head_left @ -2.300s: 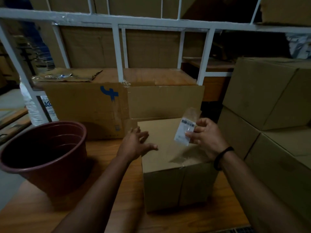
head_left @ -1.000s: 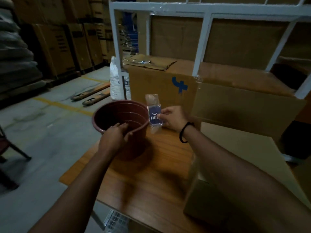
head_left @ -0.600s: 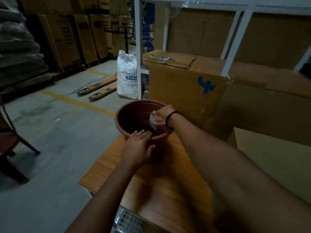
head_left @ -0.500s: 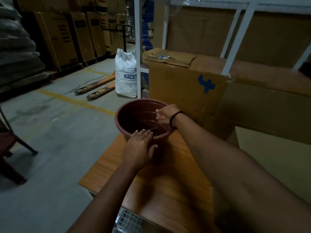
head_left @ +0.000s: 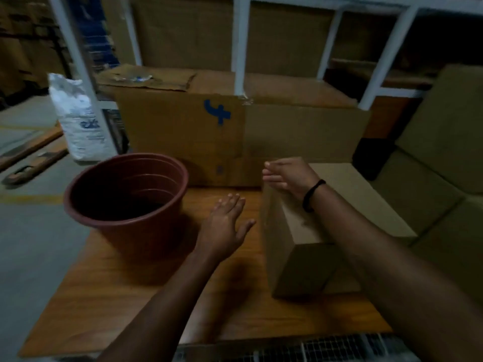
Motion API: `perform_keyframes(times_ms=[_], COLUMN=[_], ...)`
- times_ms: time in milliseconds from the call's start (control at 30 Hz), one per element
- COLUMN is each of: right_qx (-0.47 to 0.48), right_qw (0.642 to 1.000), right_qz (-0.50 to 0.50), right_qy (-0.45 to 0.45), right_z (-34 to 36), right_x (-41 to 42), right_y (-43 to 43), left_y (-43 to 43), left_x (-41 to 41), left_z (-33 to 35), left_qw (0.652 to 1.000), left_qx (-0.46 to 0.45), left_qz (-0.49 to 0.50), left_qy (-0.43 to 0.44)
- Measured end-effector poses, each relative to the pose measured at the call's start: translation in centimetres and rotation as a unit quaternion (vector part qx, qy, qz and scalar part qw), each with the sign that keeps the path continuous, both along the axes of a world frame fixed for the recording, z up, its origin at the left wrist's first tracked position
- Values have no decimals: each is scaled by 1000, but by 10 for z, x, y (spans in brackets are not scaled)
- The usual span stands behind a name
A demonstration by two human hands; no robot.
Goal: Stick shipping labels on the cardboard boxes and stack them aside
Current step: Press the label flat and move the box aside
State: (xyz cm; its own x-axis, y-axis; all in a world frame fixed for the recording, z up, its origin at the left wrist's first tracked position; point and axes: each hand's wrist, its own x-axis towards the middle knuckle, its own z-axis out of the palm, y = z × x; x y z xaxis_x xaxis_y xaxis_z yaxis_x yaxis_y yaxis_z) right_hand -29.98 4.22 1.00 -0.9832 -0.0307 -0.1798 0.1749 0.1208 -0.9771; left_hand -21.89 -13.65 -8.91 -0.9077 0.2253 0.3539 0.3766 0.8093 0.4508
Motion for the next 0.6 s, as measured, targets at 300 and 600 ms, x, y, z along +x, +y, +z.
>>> perform_keyframes(times_ms=[300, 600], right_qx=[414, 560], right_qw=[897, 732], right_qz=[127, 352], right_qy=[93, 163], right_z=[-13, -23], right_x=[40, 49], right_y=[140, 160], left_y=[77, 88], left_x=[0, 3], left_z=[-15, -20], left_qw=[986, 991], left_qx=[35, 60], left_qz=[-163, -116], left_qy=[2, 32])
